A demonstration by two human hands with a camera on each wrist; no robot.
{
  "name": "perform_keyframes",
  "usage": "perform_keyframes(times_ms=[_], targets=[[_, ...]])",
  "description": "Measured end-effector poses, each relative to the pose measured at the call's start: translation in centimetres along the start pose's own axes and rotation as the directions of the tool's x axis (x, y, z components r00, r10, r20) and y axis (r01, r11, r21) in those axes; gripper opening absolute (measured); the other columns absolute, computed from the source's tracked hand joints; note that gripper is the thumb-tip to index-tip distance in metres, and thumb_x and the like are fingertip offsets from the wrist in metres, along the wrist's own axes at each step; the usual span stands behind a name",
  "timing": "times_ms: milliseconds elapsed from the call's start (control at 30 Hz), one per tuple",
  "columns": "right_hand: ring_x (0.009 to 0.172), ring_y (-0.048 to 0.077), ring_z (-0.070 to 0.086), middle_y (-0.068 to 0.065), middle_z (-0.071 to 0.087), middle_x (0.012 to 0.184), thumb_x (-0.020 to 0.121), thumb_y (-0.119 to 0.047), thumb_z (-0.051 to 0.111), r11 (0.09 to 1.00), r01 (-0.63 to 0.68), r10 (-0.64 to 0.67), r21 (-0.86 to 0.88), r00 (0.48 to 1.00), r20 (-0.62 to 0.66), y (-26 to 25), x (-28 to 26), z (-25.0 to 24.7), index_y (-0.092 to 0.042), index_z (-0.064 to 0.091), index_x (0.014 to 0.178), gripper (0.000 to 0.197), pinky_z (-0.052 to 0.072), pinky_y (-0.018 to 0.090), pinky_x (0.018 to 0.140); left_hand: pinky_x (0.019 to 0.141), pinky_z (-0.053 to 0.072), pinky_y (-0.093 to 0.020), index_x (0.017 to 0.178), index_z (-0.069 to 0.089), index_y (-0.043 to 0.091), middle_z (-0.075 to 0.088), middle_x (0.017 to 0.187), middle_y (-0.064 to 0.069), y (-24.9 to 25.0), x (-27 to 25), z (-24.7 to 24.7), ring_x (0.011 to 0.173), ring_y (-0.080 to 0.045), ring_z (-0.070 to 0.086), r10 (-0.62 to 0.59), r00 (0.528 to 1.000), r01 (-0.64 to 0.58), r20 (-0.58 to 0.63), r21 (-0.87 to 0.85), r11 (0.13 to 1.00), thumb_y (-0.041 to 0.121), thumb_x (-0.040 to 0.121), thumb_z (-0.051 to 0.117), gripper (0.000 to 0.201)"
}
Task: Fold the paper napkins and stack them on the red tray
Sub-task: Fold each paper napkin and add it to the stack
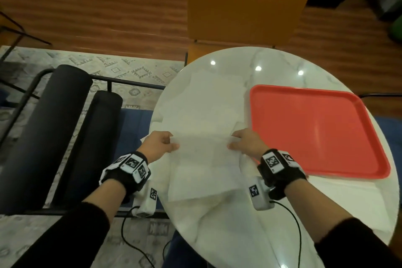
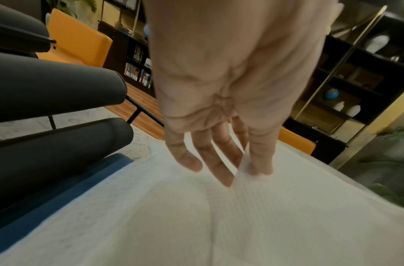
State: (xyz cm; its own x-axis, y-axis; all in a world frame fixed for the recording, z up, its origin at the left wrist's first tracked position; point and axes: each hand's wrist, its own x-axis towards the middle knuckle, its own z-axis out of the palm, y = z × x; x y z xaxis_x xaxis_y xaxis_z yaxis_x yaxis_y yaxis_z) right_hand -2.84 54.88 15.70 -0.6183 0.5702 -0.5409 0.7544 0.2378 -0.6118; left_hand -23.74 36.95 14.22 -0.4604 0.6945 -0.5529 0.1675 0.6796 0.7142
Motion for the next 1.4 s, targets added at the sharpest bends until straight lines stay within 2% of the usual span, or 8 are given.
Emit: perform_keyframes(times_ms=[200, 367, 500, 667, 833, 1000, 1200, 1400], targets=[[0.064, 0.019, 0.052, 0.006, 0.059, 0.066, 0.082, -0.008, 0.064, 0.992, 0.115, -0.122, -0.042, 0.956, -0.267, 1.0, -1.4, 0.9, 0.001, 0.064, 0.076, 0.011, 0.038, 0.027, 0.058, 0.072, 0.045, -0.02, 0.082, 0.069, 0.018, 0.066, 0.075, 0.002, -0.7, -1.3, -0.2, 0.074, -0.009, 0.06, 0.122, 0.969, -0.13, -0.213, -0.021, 0.991, 0.022, 0.074, 0.079, 0.013], [0.08, 0.015, 0.058, -0.004, 0.065, 0.086, 0.076, -0.009, 0.073, 0.976, 0.198, -0.217, -0.093, 0.93, -0.296, 3.9, -5.4, 3.0, -0.02, 0.07, 0.081, 0.013, 0.046, 0.028, 0.075, 0.071, 0.039, -0.002, 0.07, 0.068, 0.026, 0.069, 0.081, 0.015, -3.4, -5.2, 1.1, 0.075, 0.001, 0.06, 0.263, 0.943, -0.269, -0.204, 0.001, 0.963, 0.011, 0.069, 0.082, 0.02], [0.09, 0.018, 0.059, -0.014, 0.06, 0.088, 0.071, -0.003, 0.072, 0.969, 0.159, -0.199, -0.19, 0.956, -0.214, 6.6, -6.5, 5.7, -0.026, 0.071, 0.083, 0.026, 0.045, 0.047, 0.084, 0.076, 0.046, -0.014, 0.073, 0.067, 0.037, 0.067, 0.081, 0.01, -7.0, -6.3, 2.6, 0.08, -0.004, 0.061, 0.306, 0.947, -0.294, -0.094, 0.124, 0.948, 0.002, 0.069, 0.078, 0.037], [0.114, 0.017, 0.051, -0.007, 0.061, 0.115, 0.079, 0.005, 0.052, 0.936, 0.055, -0.12, -0.348, 0.979, -0.167, 6.7, -7.0, 5.7, -0.026, 0.067, 0.104, 0.043, 0.028, 0.031, 0.088, 0.085, 0.051, -0.031, 0.088, 0.059, 0.041, 0.061, 0.097, 0.011, -8.4, -6.8, 3.5, 0.089, -0.005, 0.057, 0.29, 0.955, -0.257, -0.065, 0.31, 0.915, -0.011, 0.078, 0.052, 0.053], [0.123, 0.033, 0.051, 0.013, 0.057, 0.13, 0.082, 0.0, 0.053, 0.913, 0.174, -0.283, -0.369, 0.921, -0.268, 2.9, -5.6, 8.3, -0.009, 0.058, 0.125, 0.044, 0.038, 0.048, 0.103, 0.105, 0.037, -0.04, 0.134, 0.047, 0.019, 0.047, 0.139, 0.001, -6.3, -6.2, 6.4, 0.127, -0.02, 0.047, 0.422, 0.899, -0.316, -0.118, 0.493, 0.811, 0.039, 0.091, 0.037, 0.049], [0.14, 0.013, -0.021, -0.002, -0.016, 0.157, 0.103, -0.031, 0.018, 0.836, 0.32, -0.304, -0.446, 0.946, 0.11, -0.3, -4.9, 14.5, -0.017, -0.005, 0.151, 0.055, -0.008, 0.045, 0.118, 0.099, 0.037, -0.064, 0.144, 0.026, 0.005, 0.031, 0.152, -0.012, -7.2, -4.9, 10.3, 0.141, -0.022, 0.025, 0.336, 0.942, -0.241, 0.016, 0.728, 0.642, 0.046, 0.089, 0.029, 0.069], [0.141, 0.006, -0.022, -0.013, -0.024, 0.153, 0.094, -0.048, 0.005, 0.814, 0.235, -0.227, -0.532, 0.971, 0.08, 3.8, -4.6, 13.8, -0.028, -0.016, 0.148, 0.061, -0.012, 0.046, 0.117, 0.106, 0.009, -0.059, 0.149, 0.016, 0.006, 0.018, 0.157, -0.009, -8.9, -4.3, 10.7, 0.144, -0.018, 0.01, 0.27, 0.962, -0.203, 0.03, 0.741, 0.641, 0.071, 0.089, 0.007, 0.089], [0.139, 0.002, -0.023, -0.019, -0.027, 0.15, 0.099, -0.046, 0.013, 0.865, 0.082, -0.092, -0.495, 0.996, 0.004, 7.4, -5.8, 10.9, -0.034, -0.021, 0.144, 0.058, -0.014, 0.045, 0.114, 0.103, 0.019, -0.063, 0.15, 0.007, 0.007, 0.012, 0.158, -0.008, -9.1, -4.0, 10.9, 0.146, -0.018, 0.002, 0.243, 0.97, -0.17, 0.012, 0.748, 0.642, 0.073, 0.087, 0.005, 0.091]])
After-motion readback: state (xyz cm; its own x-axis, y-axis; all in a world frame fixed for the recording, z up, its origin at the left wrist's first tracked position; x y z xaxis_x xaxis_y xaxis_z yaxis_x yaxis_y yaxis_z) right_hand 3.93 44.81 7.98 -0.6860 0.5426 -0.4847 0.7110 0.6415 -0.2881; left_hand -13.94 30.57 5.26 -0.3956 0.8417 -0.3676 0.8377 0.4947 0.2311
